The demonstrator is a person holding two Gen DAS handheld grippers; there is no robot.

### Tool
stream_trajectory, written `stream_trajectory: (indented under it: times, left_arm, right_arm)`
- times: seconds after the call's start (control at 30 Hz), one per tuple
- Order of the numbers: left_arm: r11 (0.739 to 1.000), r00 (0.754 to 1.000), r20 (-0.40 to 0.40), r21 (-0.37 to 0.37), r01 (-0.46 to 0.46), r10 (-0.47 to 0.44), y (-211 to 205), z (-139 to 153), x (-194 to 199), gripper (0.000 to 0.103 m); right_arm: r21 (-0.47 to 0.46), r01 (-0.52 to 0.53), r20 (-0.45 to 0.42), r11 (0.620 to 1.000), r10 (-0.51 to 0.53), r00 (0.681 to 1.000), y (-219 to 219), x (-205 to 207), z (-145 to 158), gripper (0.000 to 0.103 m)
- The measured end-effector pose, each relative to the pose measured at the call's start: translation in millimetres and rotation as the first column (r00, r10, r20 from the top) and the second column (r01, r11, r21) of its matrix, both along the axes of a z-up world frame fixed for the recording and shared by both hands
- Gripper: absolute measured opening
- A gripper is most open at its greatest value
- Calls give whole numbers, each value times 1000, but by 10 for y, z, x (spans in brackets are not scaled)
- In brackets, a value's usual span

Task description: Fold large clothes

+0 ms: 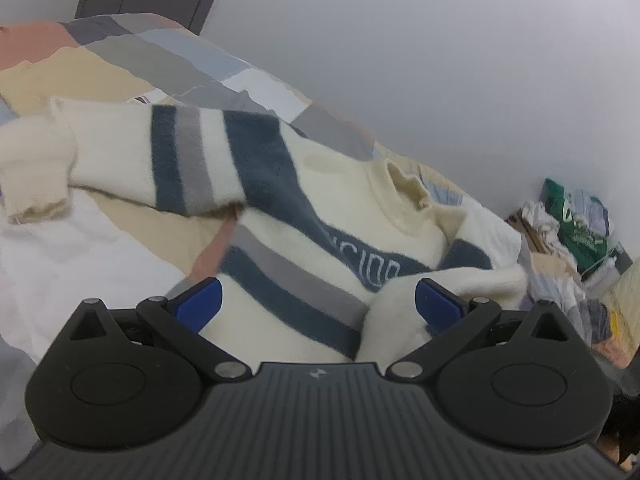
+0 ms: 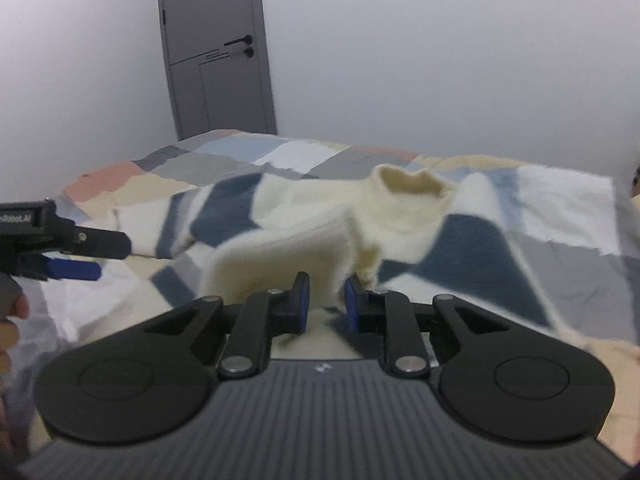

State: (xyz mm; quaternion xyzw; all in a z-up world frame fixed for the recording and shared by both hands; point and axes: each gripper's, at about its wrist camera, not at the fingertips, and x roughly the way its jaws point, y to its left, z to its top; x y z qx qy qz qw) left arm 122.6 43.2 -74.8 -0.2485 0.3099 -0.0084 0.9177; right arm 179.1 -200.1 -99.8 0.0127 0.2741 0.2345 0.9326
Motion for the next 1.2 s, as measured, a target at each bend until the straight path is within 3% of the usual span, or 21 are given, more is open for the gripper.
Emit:
stream_trajectory:
  times: [0.27,0.4,0.43,0.53,0.7,0.77,0.83,0.9,1.0,1.1,1.13,1.17,1.2]
  left_arm:
    - [999,999,26,-36,-29,30,153,74,-33,103]
    - [998,999,18,-52,-30,31,178,63,-39,103]
    - [998,999,18,-58,-26,28,179,63,-34,103]
    - [998,1000,20,-62,-18,19,155,66,-16,103]
    - [998,1000,12,-61,10,-9,47,51,0,103]
    - [999,1000,12,-43,22,-22,-9,47,8,103]
    - [999,1000,11,-24,27,-26,-52,34,27,103]
    - [1000,1000,0,-16,23,-23,-69,4,54,103]
    - [1000,1000,-18,-20,21,-21,-86,-63,119,103]
    - [999,1000,-27,-30,13,-14,-79,-126,194,103]
    - [999,1000,-26,-36,11,-12,-76,-136,211,103]
    - [999,1000,-22,-43,5,-6,-65,-145,228,103]
    - [999,1000,-20,-49,-1,0,-58,-147,243,103]
  right_arm:
    - [41,-160,-113,986,164,980,469,-88,-25,21]
    - [54,-175,-134,983,181,974,416,-124,69,23]
    - [70,-159,-149,985,168,974,348,-120,107,31]
    - [137,-98,-165,986,120,979,97,-115,244,69]
    - [221,95,-172,971,-57,983,-485,-3,303,70]
    - [225,234,-228,946,-183,956,-710,95,194,72]
    - [207,361,-330,909,-283,901,-892,211,31,73]
    - [170,434,-418,885,-334,845,-994,288,-169,73]
    - [173,476,-517,862,-331,789,-1060,329,-457,72]
    - [256,485,-582,836,-267,768,-1065,418,-693,71]
    - [286,485,-587,826,-248,770,-1054,461,-744,59]
    - [311,476,-581,823,-232,780,-1039,509,-770,35]
    - [307,464,-574,831,-227,787,-1010,555,-772,27]
